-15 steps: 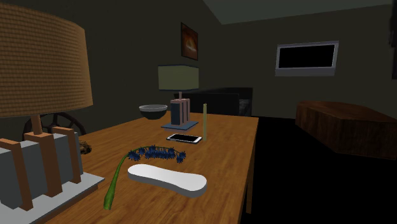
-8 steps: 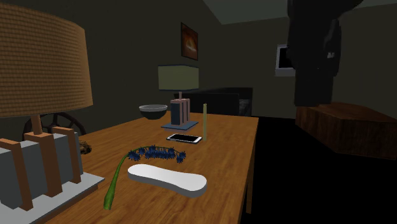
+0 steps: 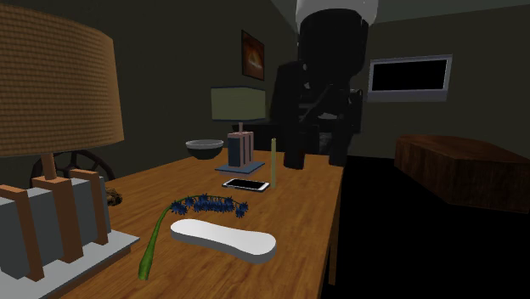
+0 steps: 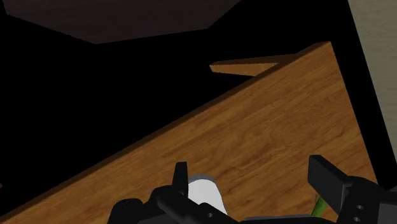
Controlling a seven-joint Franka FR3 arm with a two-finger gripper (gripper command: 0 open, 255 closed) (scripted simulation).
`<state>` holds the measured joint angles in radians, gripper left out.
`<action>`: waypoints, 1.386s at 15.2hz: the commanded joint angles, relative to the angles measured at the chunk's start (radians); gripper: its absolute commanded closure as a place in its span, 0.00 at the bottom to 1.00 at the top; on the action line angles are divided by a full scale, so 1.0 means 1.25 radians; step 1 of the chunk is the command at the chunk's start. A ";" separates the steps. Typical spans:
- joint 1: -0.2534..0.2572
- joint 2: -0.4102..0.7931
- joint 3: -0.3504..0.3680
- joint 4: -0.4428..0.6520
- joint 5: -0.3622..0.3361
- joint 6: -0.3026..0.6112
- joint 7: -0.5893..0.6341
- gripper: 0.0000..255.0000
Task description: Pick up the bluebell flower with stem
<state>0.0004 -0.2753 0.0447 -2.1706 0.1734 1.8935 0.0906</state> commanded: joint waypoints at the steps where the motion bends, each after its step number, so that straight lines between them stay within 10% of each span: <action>1: 0.003 0.059 0.001 0.039 0.016 0.030 0.003 0.00; 21: -0.008 0.643 0.009 0.637 0.146 0.097 0.012 0.00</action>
<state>-0.0088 0.5031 0.0548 -1.4058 0.3515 2.0160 0.1029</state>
